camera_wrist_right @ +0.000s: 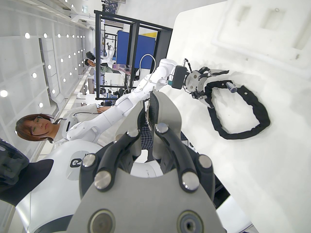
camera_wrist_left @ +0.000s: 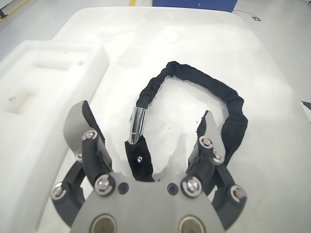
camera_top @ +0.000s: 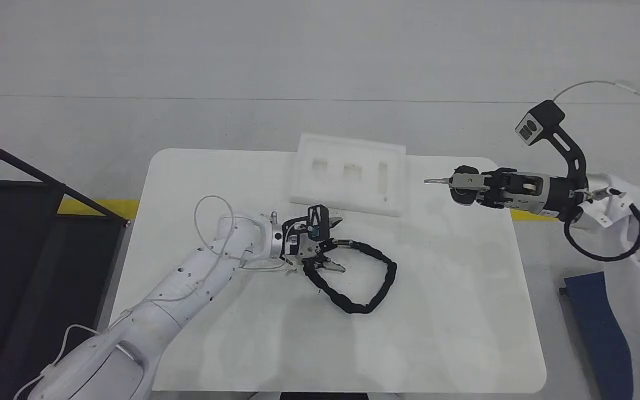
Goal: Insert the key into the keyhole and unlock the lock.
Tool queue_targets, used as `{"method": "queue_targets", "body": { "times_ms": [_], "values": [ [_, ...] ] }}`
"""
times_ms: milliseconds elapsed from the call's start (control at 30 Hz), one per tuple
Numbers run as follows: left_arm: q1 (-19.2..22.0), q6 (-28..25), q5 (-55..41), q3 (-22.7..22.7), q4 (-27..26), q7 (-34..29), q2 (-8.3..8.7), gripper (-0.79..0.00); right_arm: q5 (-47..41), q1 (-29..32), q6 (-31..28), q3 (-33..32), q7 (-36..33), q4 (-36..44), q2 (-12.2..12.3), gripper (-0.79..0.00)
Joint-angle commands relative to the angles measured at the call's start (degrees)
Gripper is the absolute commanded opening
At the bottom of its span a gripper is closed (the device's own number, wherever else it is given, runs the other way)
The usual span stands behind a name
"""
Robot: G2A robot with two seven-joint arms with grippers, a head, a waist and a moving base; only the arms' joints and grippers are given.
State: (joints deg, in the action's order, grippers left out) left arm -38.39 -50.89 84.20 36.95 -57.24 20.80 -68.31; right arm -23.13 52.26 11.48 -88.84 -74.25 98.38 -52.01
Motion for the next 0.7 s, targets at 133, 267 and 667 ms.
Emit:
{"method": "queue_targets", "body": {
  "times_ms": [133, 267, 667],
  "values": [
    [0.73, 0.64, 0.82, -0.52, 2.12, 0.25, -0.75, -0.179, 0.00, 0.00, 0.00, 0.00, 0.00, 0.00, 0.00, -0.785],
    [1.30, 1.23, 1.52, -0.73, 3.43, 0.36, -1.19, -0.243, 0.00, 0.00, 0.00, 0.00, 0.00, 0.00, 0.00, -0.785],
    [2.30, 0.98, 4.23, -1.54, 5.65, 1.92, -2.12, -0.268, 0.00, 0.00, 0.00, 0.00, 0.00, 0.00, 0.00, -0.785]
  ]
}}
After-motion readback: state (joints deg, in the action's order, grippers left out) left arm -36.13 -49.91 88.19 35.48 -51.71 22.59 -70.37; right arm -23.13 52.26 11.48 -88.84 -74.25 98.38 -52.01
